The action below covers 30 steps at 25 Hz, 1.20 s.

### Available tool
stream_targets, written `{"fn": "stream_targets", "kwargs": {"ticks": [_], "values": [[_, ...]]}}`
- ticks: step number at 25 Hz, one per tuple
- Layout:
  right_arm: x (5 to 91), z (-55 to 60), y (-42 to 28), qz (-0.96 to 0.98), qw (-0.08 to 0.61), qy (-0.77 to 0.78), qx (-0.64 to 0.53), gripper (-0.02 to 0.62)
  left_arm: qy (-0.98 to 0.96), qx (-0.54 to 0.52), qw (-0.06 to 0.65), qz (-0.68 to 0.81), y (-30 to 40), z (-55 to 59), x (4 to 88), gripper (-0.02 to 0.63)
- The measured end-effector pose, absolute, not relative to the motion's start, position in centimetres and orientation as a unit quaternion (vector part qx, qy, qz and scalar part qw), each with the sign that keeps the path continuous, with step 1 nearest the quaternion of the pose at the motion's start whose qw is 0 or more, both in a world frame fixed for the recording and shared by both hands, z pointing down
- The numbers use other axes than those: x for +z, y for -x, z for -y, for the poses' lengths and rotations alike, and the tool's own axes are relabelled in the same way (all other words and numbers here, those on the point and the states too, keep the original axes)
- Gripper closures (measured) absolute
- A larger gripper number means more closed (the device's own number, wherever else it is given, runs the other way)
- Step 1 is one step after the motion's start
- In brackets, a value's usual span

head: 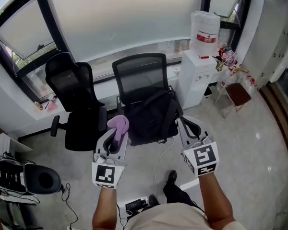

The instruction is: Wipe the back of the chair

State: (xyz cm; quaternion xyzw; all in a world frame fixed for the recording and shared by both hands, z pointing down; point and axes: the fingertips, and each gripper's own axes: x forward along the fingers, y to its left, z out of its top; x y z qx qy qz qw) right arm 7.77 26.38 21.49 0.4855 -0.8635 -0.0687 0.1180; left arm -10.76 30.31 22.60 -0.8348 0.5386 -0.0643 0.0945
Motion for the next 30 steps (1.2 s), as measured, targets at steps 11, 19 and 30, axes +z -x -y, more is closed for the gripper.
{"fn": "stream_targets", "kwargs": {"ticks": [11,19,30], "values": [[23.7,-13.5,-9.8,0.879,0.105,-0.463,-0.047,0.601,0.813,-0.096,0.083,-0.568,9.3,-20.5,24.3,0.518],[25.2,-6.7,-10.9,0.892,0.109,-0.437,-0.036,0.601,0.799,-0.107,0.077,-0.587,7.6,-14.2,24.8,0.518],[25.9,-0.1,-12.7,0.903,0.106,-0.415,-0.031,0.601,0.783,-0.117,0.078,-0.606,5.7,-7.7,25.0,0.518]]}}
